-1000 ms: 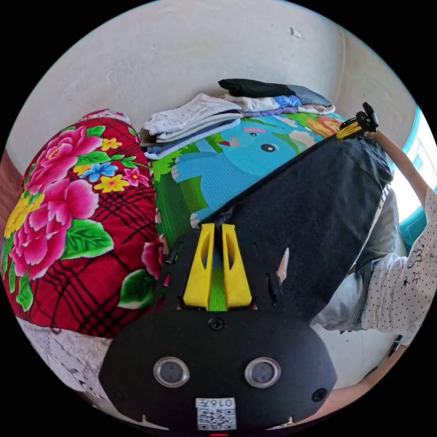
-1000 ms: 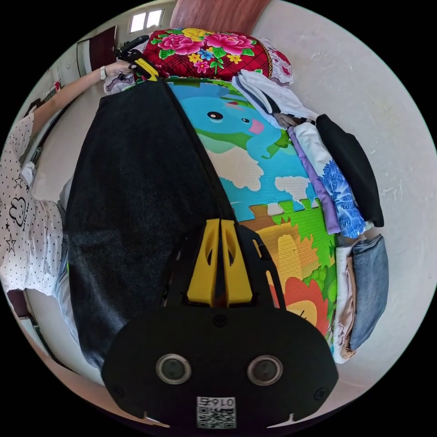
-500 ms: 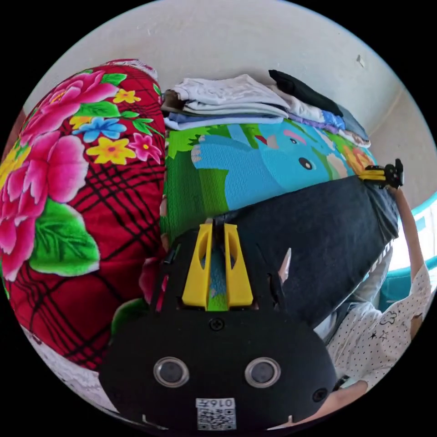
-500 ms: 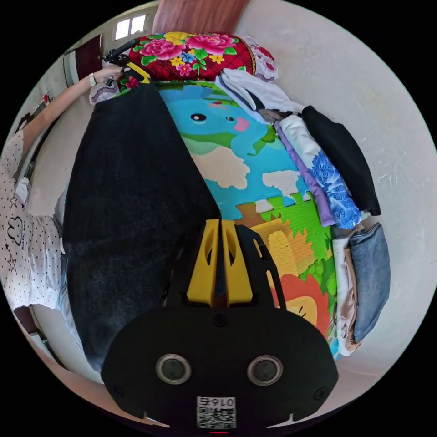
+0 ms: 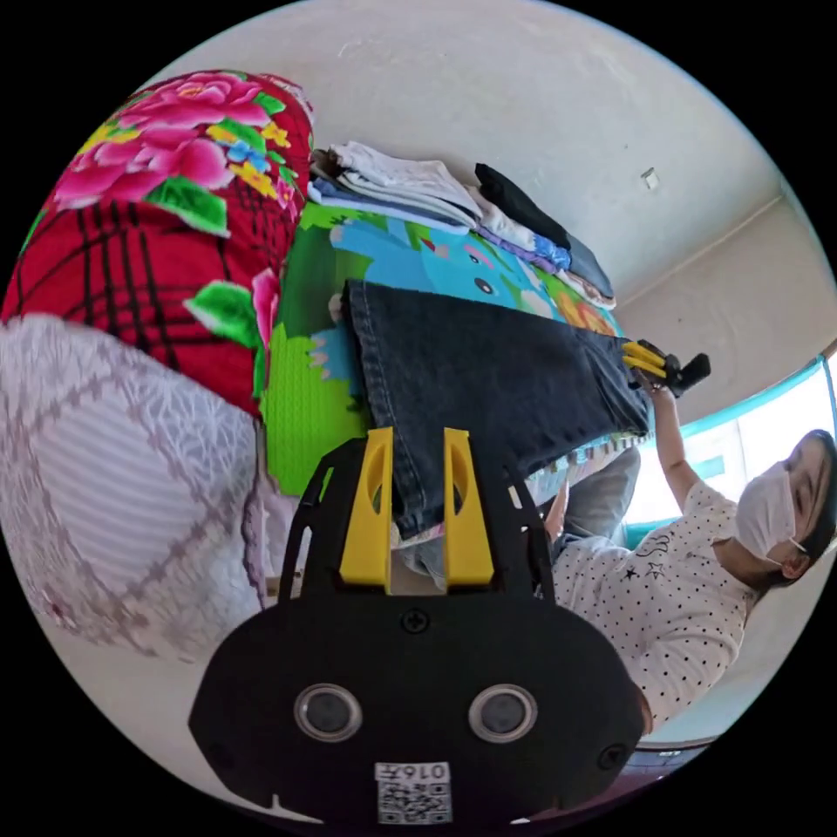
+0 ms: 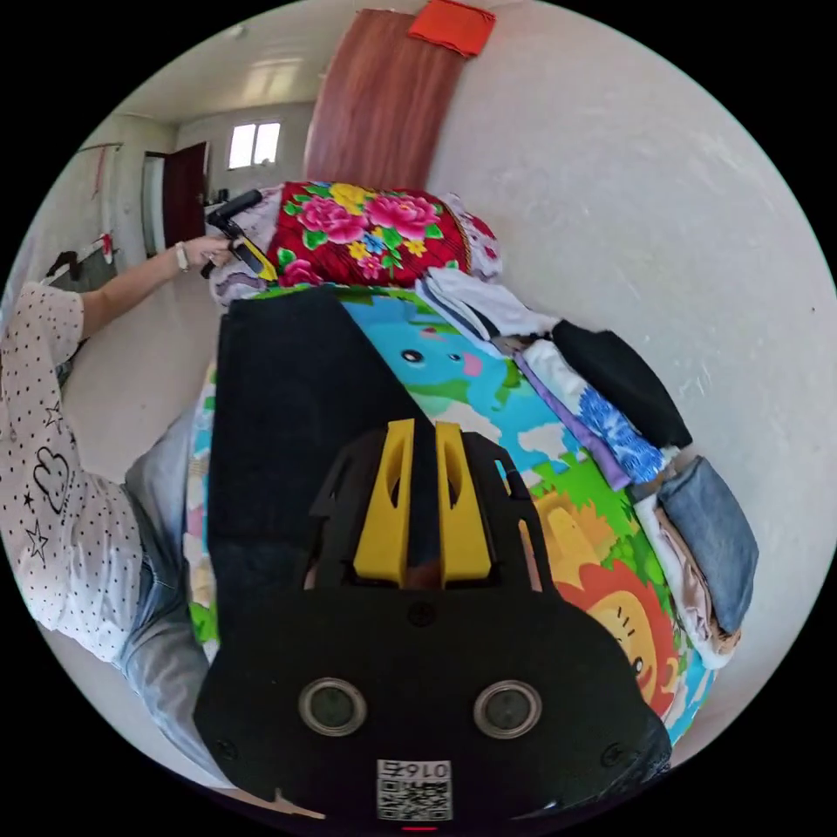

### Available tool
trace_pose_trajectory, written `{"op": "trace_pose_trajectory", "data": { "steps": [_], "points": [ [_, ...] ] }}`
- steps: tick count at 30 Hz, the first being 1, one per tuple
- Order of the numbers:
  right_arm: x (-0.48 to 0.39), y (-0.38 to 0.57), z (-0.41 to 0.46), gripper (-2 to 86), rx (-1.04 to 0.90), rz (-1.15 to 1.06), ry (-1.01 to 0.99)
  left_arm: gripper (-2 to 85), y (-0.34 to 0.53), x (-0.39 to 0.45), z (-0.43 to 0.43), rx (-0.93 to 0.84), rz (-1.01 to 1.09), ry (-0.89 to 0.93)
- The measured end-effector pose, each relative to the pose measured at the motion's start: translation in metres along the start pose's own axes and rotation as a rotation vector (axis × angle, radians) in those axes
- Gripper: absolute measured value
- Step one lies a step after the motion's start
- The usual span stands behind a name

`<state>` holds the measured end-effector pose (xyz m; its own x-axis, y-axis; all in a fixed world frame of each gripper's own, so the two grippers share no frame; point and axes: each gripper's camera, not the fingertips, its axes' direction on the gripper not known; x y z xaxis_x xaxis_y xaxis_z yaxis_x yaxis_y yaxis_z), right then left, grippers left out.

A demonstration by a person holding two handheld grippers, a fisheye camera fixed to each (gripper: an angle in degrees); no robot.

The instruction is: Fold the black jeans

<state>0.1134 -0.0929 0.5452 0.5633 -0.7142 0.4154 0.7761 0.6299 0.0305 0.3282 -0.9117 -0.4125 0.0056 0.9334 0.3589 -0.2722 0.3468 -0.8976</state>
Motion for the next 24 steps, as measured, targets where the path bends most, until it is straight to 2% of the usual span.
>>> {"op": "trace_pose_trajectory", "data": {
  "steps": [4, 7, 11, 16, 24],
  "points": [
    [-0.104, -0.027, -0.028, 8.4, 0.02, -0.184, -0.07, 8.7, 0.049, -0.018, 0.006, 0.01, -0.084, 0.056],
    [-0.165, -0.044, -0.03, 9.4, -0.006, -0.232, -0.131, 8.2, 0.075, -0.032, 0.014, 0.04, -0.126, 0.102],
    [-0.234, -0.061, -0.024, 8.9, -0.046, -0.234, -0.04, 0.4, 0.1, -0.041, 0.012, 0.127, -0.159, 0.075],
    [-0.29, -0.076, -0.002, 7.6, -0.134, -0.279, 0.143, -0.9, 0.118, -0.045, -0.001, 0.171, -0.144, 0.117],
    [-0.319, -0.097, -0.031, 8.1, -0.127, -0.323, 0.098, -1.0, 0.133, -0.033, -0.009, 0.126, -0.105, 0.042]
  ]
}}
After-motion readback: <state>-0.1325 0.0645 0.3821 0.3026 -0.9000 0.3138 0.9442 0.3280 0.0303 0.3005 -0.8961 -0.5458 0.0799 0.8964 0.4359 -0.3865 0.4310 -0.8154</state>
